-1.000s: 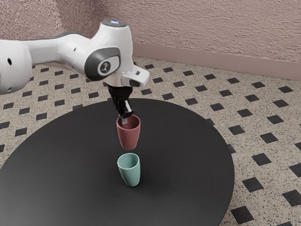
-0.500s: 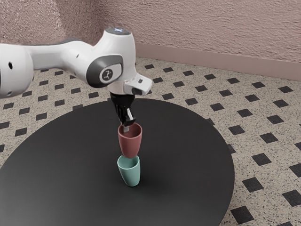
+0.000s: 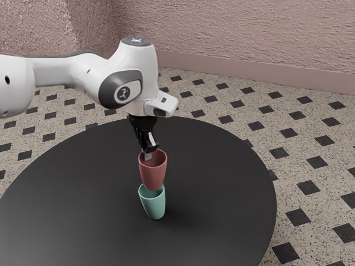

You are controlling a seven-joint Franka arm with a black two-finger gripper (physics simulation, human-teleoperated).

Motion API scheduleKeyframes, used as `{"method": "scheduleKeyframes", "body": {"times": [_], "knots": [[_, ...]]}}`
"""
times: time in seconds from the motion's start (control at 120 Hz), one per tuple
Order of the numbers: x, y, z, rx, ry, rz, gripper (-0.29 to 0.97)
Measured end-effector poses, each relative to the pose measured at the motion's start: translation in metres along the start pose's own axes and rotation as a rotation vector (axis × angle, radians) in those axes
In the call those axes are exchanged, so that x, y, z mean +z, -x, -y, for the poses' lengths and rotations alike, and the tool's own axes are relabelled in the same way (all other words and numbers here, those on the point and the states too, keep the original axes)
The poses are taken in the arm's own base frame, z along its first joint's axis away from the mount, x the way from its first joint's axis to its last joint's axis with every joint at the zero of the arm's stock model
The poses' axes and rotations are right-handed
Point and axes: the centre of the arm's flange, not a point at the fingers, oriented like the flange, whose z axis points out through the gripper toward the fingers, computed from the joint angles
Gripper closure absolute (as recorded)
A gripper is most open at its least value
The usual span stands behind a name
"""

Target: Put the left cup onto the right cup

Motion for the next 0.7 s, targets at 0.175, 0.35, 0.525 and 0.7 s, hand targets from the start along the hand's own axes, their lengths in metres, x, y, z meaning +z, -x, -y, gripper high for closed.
{"method": "scheduleKeyframes", "body": {"times": [0.175, 0.35, 0.525, 0.7], "knots": [[0.001, -0.001, 0.000, -0.001, -0.002, -0.005, 0.79], [0.004, -0.001, 0.001, -0.004, -0.001, -0.004, 0.79], [0.010, 0.002, 0.004, -0.011, 0.002, 0.004, 0.79], [0.015, 0.004, 0.004, -0.014, 0.003, 0.006, 0.79]]}}
